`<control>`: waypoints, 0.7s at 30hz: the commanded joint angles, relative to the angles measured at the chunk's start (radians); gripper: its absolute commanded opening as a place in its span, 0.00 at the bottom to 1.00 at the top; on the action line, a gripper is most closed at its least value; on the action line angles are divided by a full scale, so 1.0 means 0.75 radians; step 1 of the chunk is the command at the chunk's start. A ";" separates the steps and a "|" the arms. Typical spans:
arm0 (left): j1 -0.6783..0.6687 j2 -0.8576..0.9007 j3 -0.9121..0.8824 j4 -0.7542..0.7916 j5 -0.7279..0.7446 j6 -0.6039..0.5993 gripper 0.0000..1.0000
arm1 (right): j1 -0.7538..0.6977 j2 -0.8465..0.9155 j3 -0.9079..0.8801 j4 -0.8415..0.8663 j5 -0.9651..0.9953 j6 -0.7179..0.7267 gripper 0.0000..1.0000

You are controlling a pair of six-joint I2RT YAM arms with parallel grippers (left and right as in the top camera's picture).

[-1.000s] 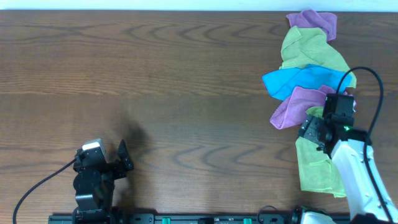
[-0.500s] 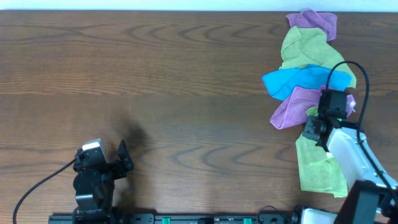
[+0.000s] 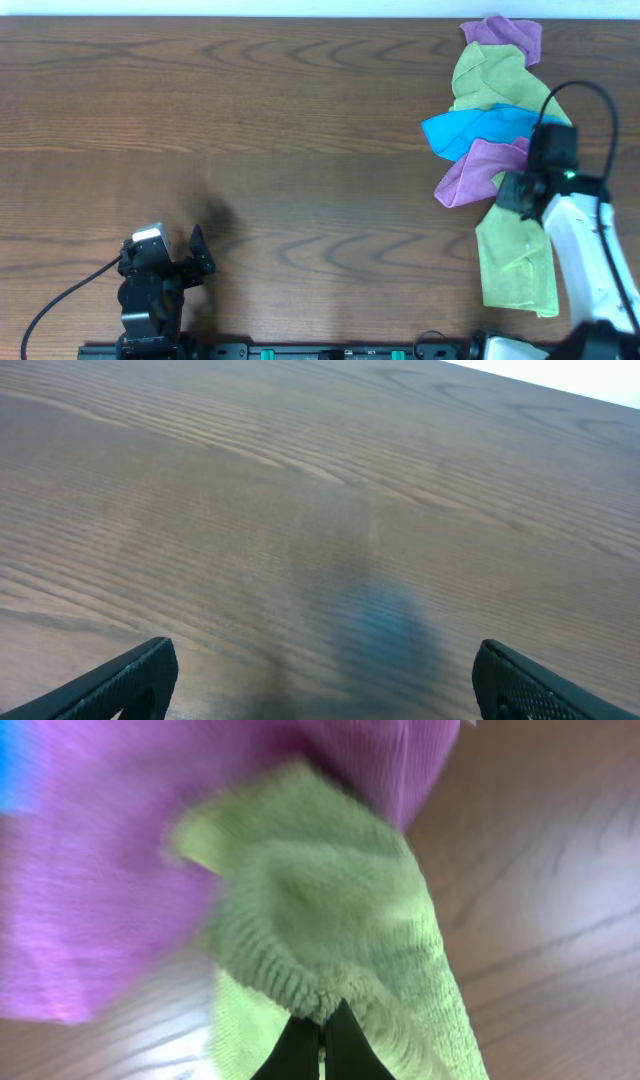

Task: Fold the cloth
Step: 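Lower the right gripper and grasp the lime green cloth edge, then lift the green cloth with the right gripper and pull it left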

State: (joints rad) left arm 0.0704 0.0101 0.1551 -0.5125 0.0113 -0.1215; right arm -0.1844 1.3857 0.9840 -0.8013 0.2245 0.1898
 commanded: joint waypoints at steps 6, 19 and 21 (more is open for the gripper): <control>0.005 -0.007 -0.020 0.002 -0.024 0.028 0.95 | 0.102 -0.146 0.334 -0.034 -0.705 -0.006 0.01; 0.005 -0.007 -0.020 0.002 -0.024 0.028 0.95 | 0.865 -0.162 0.446 0.096 -0.974 -0.006 0.01; 0.005 -0.007 -0.020 0.003 -0.024 0.028 0.95 | 0.897 -0.154 0.446 0.105 -0.769 -0.005 0.01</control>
State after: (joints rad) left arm 0.0704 0.0101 0.1551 -0.5125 0.0113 -0.1215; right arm 0.4629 1.2732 1.3071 -0.7277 -0.5163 0.1898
